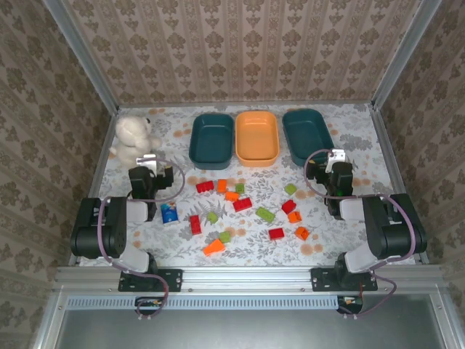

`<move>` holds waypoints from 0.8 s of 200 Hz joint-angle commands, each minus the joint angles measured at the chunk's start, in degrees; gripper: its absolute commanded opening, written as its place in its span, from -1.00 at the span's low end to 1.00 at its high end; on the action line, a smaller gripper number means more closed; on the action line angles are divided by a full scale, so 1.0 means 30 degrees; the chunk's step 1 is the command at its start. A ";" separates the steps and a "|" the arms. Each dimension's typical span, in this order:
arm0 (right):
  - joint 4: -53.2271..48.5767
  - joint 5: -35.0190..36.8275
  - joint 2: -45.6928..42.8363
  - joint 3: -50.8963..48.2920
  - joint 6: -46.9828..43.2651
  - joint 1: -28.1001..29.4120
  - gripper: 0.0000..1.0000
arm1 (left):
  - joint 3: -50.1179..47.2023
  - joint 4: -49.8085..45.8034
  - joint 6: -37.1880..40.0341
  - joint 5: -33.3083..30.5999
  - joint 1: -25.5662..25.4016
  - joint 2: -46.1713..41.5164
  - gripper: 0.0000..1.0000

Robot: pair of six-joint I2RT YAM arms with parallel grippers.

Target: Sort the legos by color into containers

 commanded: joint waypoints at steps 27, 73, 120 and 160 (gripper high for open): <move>0.0673 -0.0416 0.0165 0.0263 -0.0226 0.0101 1.00 | 0.0593 0.0731 0.0401 0.0347 0.0220 0.0209 1.00; 0.0673 -0.0416 0.0165 0.0263 -0.0226 0.0101 1.00 | 0.0591 0.0732 0.0410 0.0347 0.0205 0.0215 1.00; 0.0671 -0.0416 0.0165 0.0263 -0.0226 0.0101 1.00 | 0.0580 0.0732 0.0401 0.0347 0.0212 0.0210 1.00; 0.0698 -0.0402 0.0138 0.0234 -0.0226 0.0103 1.00 | 0.0288 0.1092 0.0537 0.0395 0.0162 -0.0002 1.00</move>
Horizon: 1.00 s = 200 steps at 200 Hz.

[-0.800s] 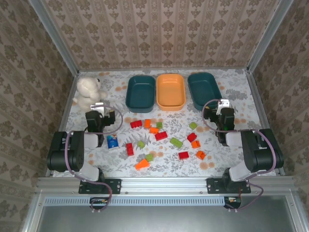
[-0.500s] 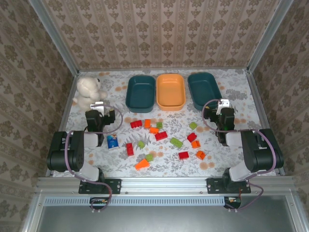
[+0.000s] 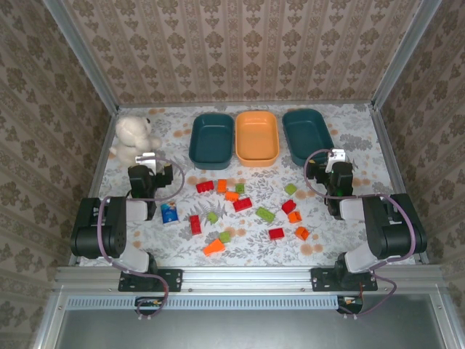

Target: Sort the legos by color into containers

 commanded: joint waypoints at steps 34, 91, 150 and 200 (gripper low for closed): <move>0.0630 -0.0416 0.0121 0.0249 -0.0226 0.0102 1.00 | 0.0045 0.0699 0.0427 0.0045 0.0005 -0.0184 1.00; -0.1727 0.2018 -0.4136 -0.0222 -0.0954 0.1345 1.00 | -0.0955 -0.2078 0.1566 -0.4930 -0.2717 -0.5625 1.00; -1.4768 0.7015 -1.5682 0.3539 -0.0168 0.4599 1.00 | 0.0440 -1.4790 0.0039 -0.9638 -0.7718 -1.7323 1.00; -2.7729 0.3214 -1.7864 0.9306 0.9760 0.5002 1.00 | 0.6654 -2.6695 -0.9319 -1.2990 -1.0306 -1.9318 1.00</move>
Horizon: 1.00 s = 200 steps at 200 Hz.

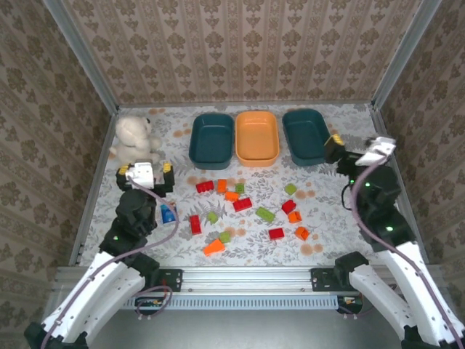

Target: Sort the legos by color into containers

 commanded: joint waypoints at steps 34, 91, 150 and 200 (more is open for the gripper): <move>-1.4751 -0.4811 0.5303 0.5115 0.4483 0.0265 1.00 | 0.3810 -0.8765 -1.1795 0.4798 0.1865 0.1473 1.00; -2.0565 -0.7580 0.9875 0.4076 0.9257 0.3523 0.98 | 0.7237 -1.1708 -1.0194 0.8133 -0.1809 0.7867 1.00; -1.6399 -1.0000 0.9448 -0.1679 1.3348 0.4398 0.52 | 0.6621 -0.8276 -0.7220 1.2586 -0.5758 0.9327 0.93; -1.1447 -0.9346 0.9520 -0.5218 1.7524 0.5056 0.42 | 0.6385 -0.8380 -0.6186 1.4313 -0.5813 0.8941 0.89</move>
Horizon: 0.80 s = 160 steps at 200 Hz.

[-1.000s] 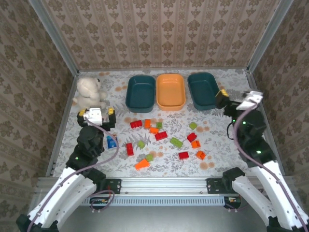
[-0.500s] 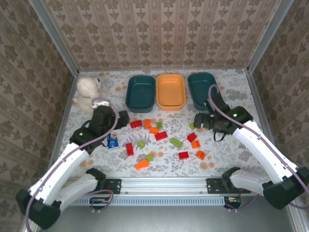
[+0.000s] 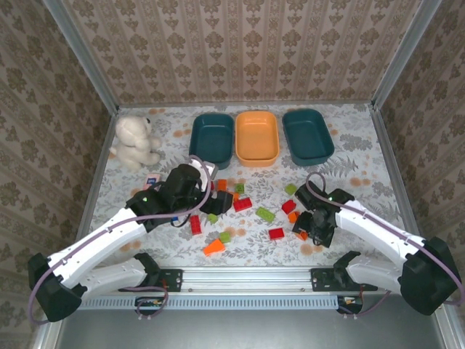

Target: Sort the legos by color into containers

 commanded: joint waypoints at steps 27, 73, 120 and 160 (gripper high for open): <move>0.5042 0.0307 0.0279 -0.1893 0.3483 0.0253 0.48 | -0.0544 0.0246 0.1106 0.1535 -0.0075 -0.1021 0.89; 0.4988 0.0785 0.0577 -0.2086 0.3510 0.0332 0.48 | -0.1030 0.0359 0.0661 0.1398 -0.0070 -0.1793 0.89; 0.5099 0.0839 0.1619 -0.2274 0.3308 0.0316 0.34 | -0.1116 0.0443 0.0314 0.1156 -0.0070 -0.2171 0.88; 0.5674 0.0862 0.2903 -0.2056 0.2899 0.0316 0.23 | -0.1240 0.0677 -0.0075 0.1276 -0.0121 -0.2235 0.87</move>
